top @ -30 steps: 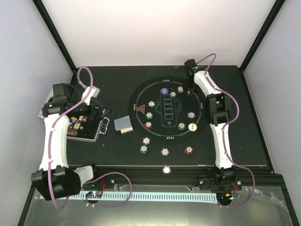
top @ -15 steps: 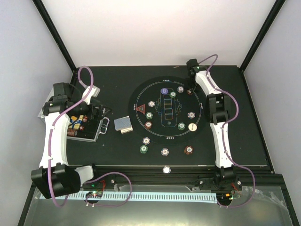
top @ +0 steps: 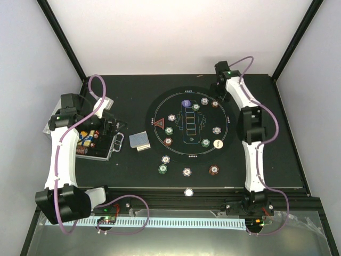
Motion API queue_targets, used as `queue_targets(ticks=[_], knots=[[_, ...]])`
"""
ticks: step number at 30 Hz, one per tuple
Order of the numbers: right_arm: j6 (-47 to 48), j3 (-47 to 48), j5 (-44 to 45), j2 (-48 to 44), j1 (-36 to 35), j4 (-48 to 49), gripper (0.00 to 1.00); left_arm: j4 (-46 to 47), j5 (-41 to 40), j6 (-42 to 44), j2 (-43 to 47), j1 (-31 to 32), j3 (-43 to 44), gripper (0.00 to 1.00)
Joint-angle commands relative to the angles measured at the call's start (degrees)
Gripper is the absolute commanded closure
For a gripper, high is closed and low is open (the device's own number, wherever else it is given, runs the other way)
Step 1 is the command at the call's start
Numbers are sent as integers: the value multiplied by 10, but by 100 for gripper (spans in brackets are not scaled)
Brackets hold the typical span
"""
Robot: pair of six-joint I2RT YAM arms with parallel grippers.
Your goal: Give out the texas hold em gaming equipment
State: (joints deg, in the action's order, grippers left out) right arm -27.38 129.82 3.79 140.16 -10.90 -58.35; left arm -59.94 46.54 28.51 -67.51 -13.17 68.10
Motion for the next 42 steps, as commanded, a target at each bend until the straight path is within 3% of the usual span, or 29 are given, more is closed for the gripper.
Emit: queue_targets(ticks=[1,9,17,23,35,42], knots=[[-5,-154,8,-184,-18,47,34,0,12,6,12,-5,6,1],[-37,-566,55,-503,-118,147,31,-14,17,8,37,-4,12,1],[-120,-811,58,-672,-231,143,24,-20,22,5,58,-4,-2,1],[-161,-895,33,-724,-273,152,23,-19,21,5,73,-4,-16,1],[-181,-925,44,-660,-323,177,24,-17,18,10,76,-4,-21,1],[-189,-950,37,-654,-333,191,30,-13,19,8,71,-4,-22,1]])
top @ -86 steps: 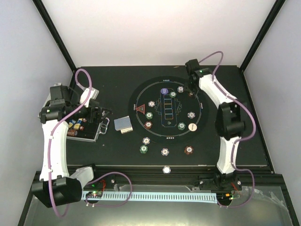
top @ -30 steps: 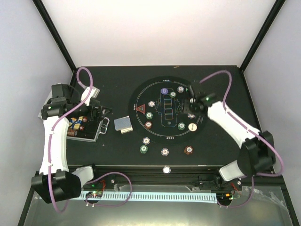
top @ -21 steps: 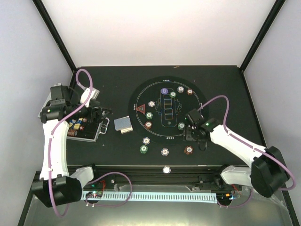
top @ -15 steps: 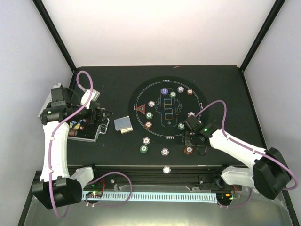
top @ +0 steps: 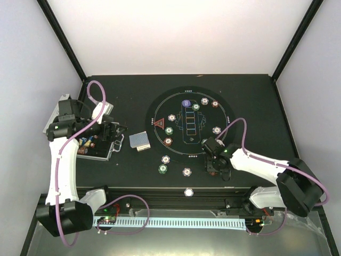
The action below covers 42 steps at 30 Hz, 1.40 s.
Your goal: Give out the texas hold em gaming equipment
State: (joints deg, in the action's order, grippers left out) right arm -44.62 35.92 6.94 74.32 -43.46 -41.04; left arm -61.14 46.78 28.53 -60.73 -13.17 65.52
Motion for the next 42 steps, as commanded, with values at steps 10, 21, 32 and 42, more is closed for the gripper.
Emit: queue_targets(ticks=[10,21,32,42], knots=[[-11,0,17,21,-9,18,51,0,11,9,7,-4,4,1],[-4,9,17,16,-12,-3,49,2,17,6,3,-4,5,1],[-4,12,20,10,-14,-14,50,3,18,5,3,-4,5,1],[-3,19,22,0,-14,-22,68,3,16,5,4,-4,7,1]])
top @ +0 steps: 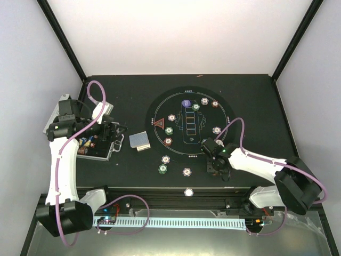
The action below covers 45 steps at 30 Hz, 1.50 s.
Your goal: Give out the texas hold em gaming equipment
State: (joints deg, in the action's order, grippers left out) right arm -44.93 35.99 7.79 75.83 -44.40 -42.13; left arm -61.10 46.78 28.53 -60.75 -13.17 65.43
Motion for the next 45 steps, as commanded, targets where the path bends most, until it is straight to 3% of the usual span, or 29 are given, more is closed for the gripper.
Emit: queue_targets(ticks=[1,10,15,30,45], knots=[[1,22,13,-19,-5,-14,69,3,16,5,4,-4,8,1],[15,117,51,-51,6,-83,75,1,12,6,6,-4,10,1],[66,200,62,-36,81,-103,75,-2,14,5,4,-4,14,1],[167,352,30,184,300,-48,74,-25,5,38,-10,-4,29,1],[175,420,2,365,345,-16,73,-92,-17,201,-71,-4,7,1]])
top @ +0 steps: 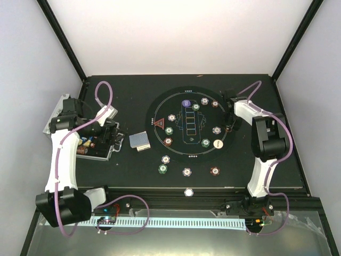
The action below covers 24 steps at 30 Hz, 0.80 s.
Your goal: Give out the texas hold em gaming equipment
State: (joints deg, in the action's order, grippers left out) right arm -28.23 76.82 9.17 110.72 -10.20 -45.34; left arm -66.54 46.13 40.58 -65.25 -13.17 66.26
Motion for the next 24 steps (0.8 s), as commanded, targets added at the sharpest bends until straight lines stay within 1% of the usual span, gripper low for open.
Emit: queue_targets(ticks=[1,3,6,7,8,9,12,14,16,18,24], knots=[[8,10,-14,20,3,19,72,-44,-17,94,-35,-4,-2,1],[5,4,-17,28,3,26,70,-57,-35,120,-55,-4,-2,1],[4,-5,-21,30,3,33,65,-51,-71,141,-75,-4,-10,1],[3,-9,-23,28,3,34,61,-48,-80,151,-77,-4,-13,1],[1,-12,-23,25,3,36,54,-44,-87,158,-78,-4,-16,1],[-1,-15,-24,20,3,37,50,-38,-92,164,-78,-4,-18,1],[-4,-24,-34,-7,3,41,41,-17,-92,187,-78,-2,-29,1],[-6,-30,-38,-35,2,41,33,-8,-86,212,-78,4,-38,1],[-8,-39,-41,-73,1,44,29,-8,-91,244,-78,24,-43,1],[-6,-50,-46,-110,-3,47,26,-2,-104,265,-98,45,-47,1],[-1,-88,-48,-210,-46,45,20,69,-183,272,-139,117,-54,1]])
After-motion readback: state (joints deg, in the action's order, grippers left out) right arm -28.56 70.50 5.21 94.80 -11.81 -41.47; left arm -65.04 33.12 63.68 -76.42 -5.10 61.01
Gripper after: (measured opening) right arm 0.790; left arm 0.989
